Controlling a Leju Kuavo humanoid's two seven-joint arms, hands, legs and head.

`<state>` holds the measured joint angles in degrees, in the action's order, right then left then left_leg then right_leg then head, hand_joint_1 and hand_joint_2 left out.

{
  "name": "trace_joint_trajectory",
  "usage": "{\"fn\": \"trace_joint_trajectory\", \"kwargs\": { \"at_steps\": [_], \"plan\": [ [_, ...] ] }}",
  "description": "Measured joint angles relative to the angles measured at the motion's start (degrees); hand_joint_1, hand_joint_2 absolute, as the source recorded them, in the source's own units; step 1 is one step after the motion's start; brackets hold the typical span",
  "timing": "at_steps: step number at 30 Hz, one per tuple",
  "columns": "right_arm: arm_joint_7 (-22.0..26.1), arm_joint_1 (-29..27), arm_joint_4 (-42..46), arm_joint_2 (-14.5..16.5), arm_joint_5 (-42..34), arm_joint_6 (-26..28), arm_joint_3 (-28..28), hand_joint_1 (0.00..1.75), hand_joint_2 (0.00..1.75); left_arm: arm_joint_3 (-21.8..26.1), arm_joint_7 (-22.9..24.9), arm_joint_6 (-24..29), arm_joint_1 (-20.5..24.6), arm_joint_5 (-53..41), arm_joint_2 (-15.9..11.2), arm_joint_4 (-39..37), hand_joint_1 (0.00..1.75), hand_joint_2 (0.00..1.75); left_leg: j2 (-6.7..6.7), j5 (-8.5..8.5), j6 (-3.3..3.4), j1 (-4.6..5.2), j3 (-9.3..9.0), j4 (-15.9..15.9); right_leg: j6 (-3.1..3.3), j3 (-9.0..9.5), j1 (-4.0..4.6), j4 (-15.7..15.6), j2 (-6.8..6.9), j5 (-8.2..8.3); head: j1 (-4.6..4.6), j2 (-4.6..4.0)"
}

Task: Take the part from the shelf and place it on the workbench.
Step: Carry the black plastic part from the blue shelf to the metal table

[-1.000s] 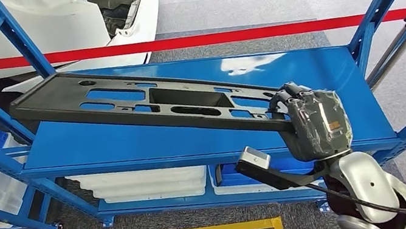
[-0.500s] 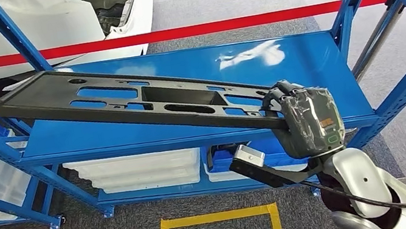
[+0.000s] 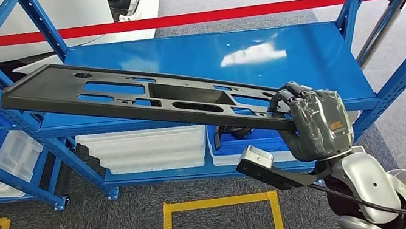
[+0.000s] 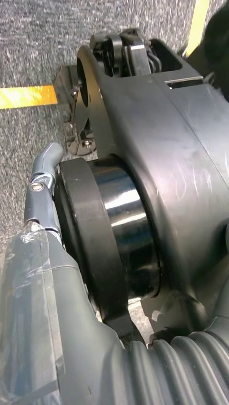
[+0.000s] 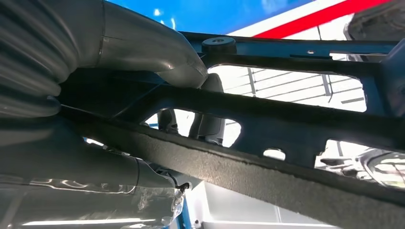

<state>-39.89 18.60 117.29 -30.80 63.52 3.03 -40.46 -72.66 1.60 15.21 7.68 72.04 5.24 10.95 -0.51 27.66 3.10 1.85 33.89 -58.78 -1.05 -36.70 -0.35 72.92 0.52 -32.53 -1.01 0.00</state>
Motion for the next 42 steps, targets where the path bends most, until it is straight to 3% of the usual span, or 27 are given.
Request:
{"fn": "trace_joint_trajectory", "kwargs": {
  "at_steps": [1,3,5,7,8,11,12,13,14,16,18,22,24,26,27,28,29,30,32,34,37,39,42],
  "plan": [
    [0.00,0.00,0.17,-0.03,-0.07,-0.07,0.00,1.75,1.75,-0.01,0.00,0.01,0.07,-0.06,0.05,0.05,0.00,1.75,0.00,-0.39,-0.03,0.11,0.44,-0.07,0.70,3.08,0.33,-4.10,-0.08,0.90,-0.08,0.00],
    [0.01,0.00,0.62,-0.15,-0.09,-0.15,0.00,1.75,1.75,-0.02,0.00,0.01,0.18,-0.20,0.14,0.13,0.00,1.75,-0.01,-1.11,-0.28,0.29,0.86,-0.14,1.82,8.42,0.85,-12.30,-0.20,0.58,-0.14,0.00],
    [0.00,-0.11,1.00,-0.28,-0.05,-0.23,0.01,1.75,1.75,-0.03,0.00,0.00,0.22,-0.34,0.16,0.13,0.00,1.75,-0.02,-1.87,-0.79,0.36,1.08,-0.01,2.30,10.00,1.02,-15.66,-0.20,-0.11,-0.16,0.00],
    [-0.01,-0.40,1.20,-0.34,-0.01,-0.39,0.02,1.75,1.75,-0.05,0.00,0.00,0.21,-0.44,0.10,0.10,0.00,1.75,-0.06,-1.64,-1.44,0.49,1.39,-0.36,2.68,9.68,0.59,-16.29,-0.01,0.69,-0.25,0.00],
    [-0.02,-0.54,1.28,-0.36,0.03,-0.45,0.02,1.75,1.75,-0.06,0.00,0.00,0.20,-0.46,0.08,0.09,0.00,1.75,-0.09,-0.42,-1.83,0.55,1.82,-1.50,2.94,9.38,0.34,-16.51,0.11,1.21,-0.02,0.00],
    [-0.02,-0.78,1.45,-0.37,0.09,-0.54,0.02,1.75,1.75,-0.07,-0.02,0.00,0.24,-0.48,0.05,0.09,0.00,1.75,-0.11,6.16,-3.10,0.35,4.39,-10.48,3.35,7.97,0.13,-16.34,0.30,2.28,1.01,0.00],
    [-0.02,-0.90,1.46,-0.37,0.09,-0.56,0.02,1.75,1.75,-0.07,-0.04,0.00,0.25,-0.48,0.04,0.09,0.00,1.75,-0.12,7.34,-3.42,0.29,4.88,-13.47,3.30,7.46,0.13,-16.10,0.33,2.51,1.17,0.00],
    [-0.02,-1.02,1.46,-0.37,0.10,-0.59,0.02,1.75,1.75,-0.08,-0.05,0.00,0.25,-0.48,0.04,0.09,0.00,1.75,-0.12,7.45,-3.68,0.23,4.65,-14.96,3.22,6.94,0.09,-15.77,0.34,2.67,1.28,0.00],
    [-0.02,-1.13,1.48,-0.37,0.11,-0.61,0.02,1.75,1.75,-0.08,-0.06,0.00,0.26,-0.48,0.02,0.09,0.00,1.75,-0.11,6.52,-3.90,0.08,3.52,-14.31,3.13,6.44,0.03,-15.36,0.32,2.75,1.39,0.00],
    [-0.02,-1.24,1.60,-0.37,0.14,-0.64,0.02,1.75,1.75,-0.12,0.11,0.00,0.08,-0.49,-0.03,0.08,0.00,1.75,-0.11,4.00,-4.28,-0.42,-0.53,-8.12,2.86,5.47,-0.04,-14.37,0.24,2.72,1.64,0.00],
    [-0.02,-1.27,1.81,-0.40,0.18,-0.65,0.03,1.75,1.75,-0.24,0.30,0.01,-0.14,-0.51,-0.07,0.07,0.00,1.75,-0.25,2.93,-3.83,-0.67,-3.23,-2.61,2.34,4.44,0.11,-13.33,0.14,2.69,1.97,0.00],
    [-0.02,-1.28,2.06,-0.45,0.19,-0.65,0.05,1.75,1.75,-0.67,0.36,0.01,-0.12,-0.52,-0.09,0.08,0.00,1.75,-0.38,2.92,-2.10,-0.74,-3.12,-0.50,1.07,3.04,0.29,-12.15,0.05,2.74,1.78,0.00],
    [0.01,-1.27,2.09,-0.51,0.17,-0.65,0.07,1.75,1.75,-0.85,0.37,0.02,-0.05,-0.53,-0.08,0.09,0.00,1.75,-0.31,2.50,-1.24,-1.03,-2.84,-0.01,0.37,1.46,0.16,-8.80,-0.04,0.38,1.20,0.00],
    [0.04,-1.31,2.11,-0.56,0.16,-0.66,0.07,1.75,1.75,-0.93,0.37,0.02,-0.02,-0.53,-0.08,0.09,0.00,1.75,-0.25,2.19,-0.75,-0.96,-2.45,-0.03,-0.25,-1.30,-0.09,-2.21,-0.10,-3.21,0.47,0.00],
    [0.04,-1.34,2.11,-0.57,0.13,-0.66,0.07,1.75,1.75,-0.95,0.37,0.02,-0.02,-0.52,-0.08,0.09,0.00,1.75,-0.24,2.09,-0.63,-0.90,-2.27,-0.08,-0.40,-2.51,-0.19,0.80,-0.10,-4.33,0.25,0.00],
    [0.04,-1.36,2.11,-0.57,0.08,-0.66,0.07,1.75,1.75,-0.97,0.37,0.02,-0.01,-0.52,-0.08,0.09,0.00,1.75,-0.24,2.03,-0.57,-0.85,-2.14,-0.16,-0.44,-2.97,-0.23,2.27,-0.10,-4.45,0.10,0.00],
    [0.04,-1.37,2.11,-0.58,0.02,-0.66,0.07,1.75,1.75,-0.98,0.37,0.02,0.00,-0.52,-0.08,0.09,0.00,1.75,-0.24,1.99,-0.54,-0.81,-2.07,-0.23,-0.36,-2.44,-0.24,1.68,-0.10,-3.51,-0.07,0.00],
    [0.04,-1.36,2.12,-0.58,-0.07,-0.66,0.07,1.75,1.75,-0.99,0.37,0.02,0.01,-0.52,-0.08,0.09,0.00,1.75,-0.25,1.98,-0.55,-0.79,-2.08,-0.29,-0.17,-0.90,-0.23,-1.02,-0.11,-1.68,-0.23,0.00],
    [0.04,-1.32,2.16,-0.60,-0.33,-0.60,0.07,1.75,1.75,-1.00,0.37,0.02,0.05,-0.52,-0.08,0.09,0.00,1.75,-0.20,1.94,-0.65,-0.66,-2.10,-0.40,0.36,2.87,-0.02,-8.70,-0.06,1.62,-0.55,0.00],
    [0.03,-1.29,2.21,-0.63,-0.94,-0.36,0.08,1.75,1.75,-1.01,0.37,0.02,0.06,-0.52,-0.08,0.09,0.00,1.75,-0.08,1.75,-1.01,-0.46,-1.84,-0.46,0.87,4.50,0.29,-12.83,-0.05,2.53,-0.75,0.00],
    [-0.01,-1.35,2.22,-0.66,-1.76,0.10,0.14,1.75,1.75,-1.02,0.37,0.02,0.06,-0.52,-0.11,0.08,0.00,1.75,0.17,1.70,-1.77,-0.23,-1.65,-0.48,1.61,4.42,0.05,-13.69,-0.43,2.91,-0.71,0.00],
    [-0.02,-1.36,2.24,-0.67,-1.95,0.32,0.17,1.75,1.75,-1.02,0.37,0.02,0.11,-0.52,-0.15,0.08,0.00,1.75,0.17,3.72,-2.43,-0.11,-0.73,-3.02,2.24,4.47,-0.36,-14.31,-0.59,3.45,-0.23,0.00],
    [-0.02,-1.45,2.24,-0.67,-2.42,0.50,0.19,1.75,1.75,-1.02,0.28,0.02,0.25,-0.52,-0.17,0.09,0.00,1.75,0.06,8.96,-3.32,-0.09,3.07,-13.09,2.60,4.28,-0.34,-14.35,-0.97,3.71,0.79,0.00]
  ]
}}
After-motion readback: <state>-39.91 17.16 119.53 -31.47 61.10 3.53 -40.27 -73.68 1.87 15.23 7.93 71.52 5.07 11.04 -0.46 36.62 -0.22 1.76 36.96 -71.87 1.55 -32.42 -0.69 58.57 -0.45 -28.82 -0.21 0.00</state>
